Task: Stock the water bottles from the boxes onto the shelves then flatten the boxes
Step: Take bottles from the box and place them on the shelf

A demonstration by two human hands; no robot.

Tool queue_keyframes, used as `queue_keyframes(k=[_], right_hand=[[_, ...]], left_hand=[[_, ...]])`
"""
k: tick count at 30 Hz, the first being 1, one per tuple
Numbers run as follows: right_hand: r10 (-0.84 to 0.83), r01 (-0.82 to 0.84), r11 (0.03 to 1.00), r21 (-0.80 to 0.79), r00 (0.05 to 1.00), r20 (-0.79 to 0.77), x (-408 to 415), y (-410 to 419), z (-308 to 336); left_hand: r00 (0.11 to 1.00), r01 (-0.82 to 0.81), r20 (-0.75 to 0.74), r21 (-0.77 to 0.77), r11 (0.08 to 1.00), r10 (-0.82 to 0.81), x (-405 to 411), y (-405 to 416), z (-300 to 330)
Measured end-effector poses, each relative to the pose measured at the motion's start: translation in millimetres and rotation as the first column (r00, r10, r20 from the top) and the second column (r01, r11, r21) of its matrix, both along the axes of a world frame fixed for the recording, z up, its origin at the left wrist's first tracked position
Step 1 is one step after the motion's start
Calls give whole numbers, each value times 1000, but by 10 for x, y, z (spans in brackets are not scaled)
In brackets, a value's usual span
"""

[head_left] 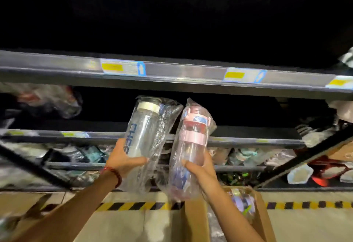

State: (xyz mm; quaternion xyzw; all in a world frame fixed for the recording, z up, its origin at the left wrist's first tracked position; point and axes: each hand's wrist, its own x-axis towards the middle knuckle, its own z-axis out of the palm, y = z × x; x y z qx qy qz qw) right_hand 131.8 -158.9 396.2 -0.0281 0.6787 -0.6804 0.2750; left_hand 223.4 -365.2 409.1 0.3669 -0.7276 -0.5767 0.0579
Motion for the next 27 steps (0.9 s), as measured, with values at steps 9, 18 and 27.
queue_keyframes(k=[9,18,27], right_hand=[[184,-184,983,27,983,23,319,-1527,-121],[143,-143,989,18,990,13,385,-2438,-251],[15,-16,1000,-14,995,-100,12,-2577,-340]], left_hand=[[985,-167,38,0,986,167,576,-1397,-220],[992,-124,19,65,990,123,594,-2177,-375],[995,-45,-90,81,996,53,167,-2305,-474]])
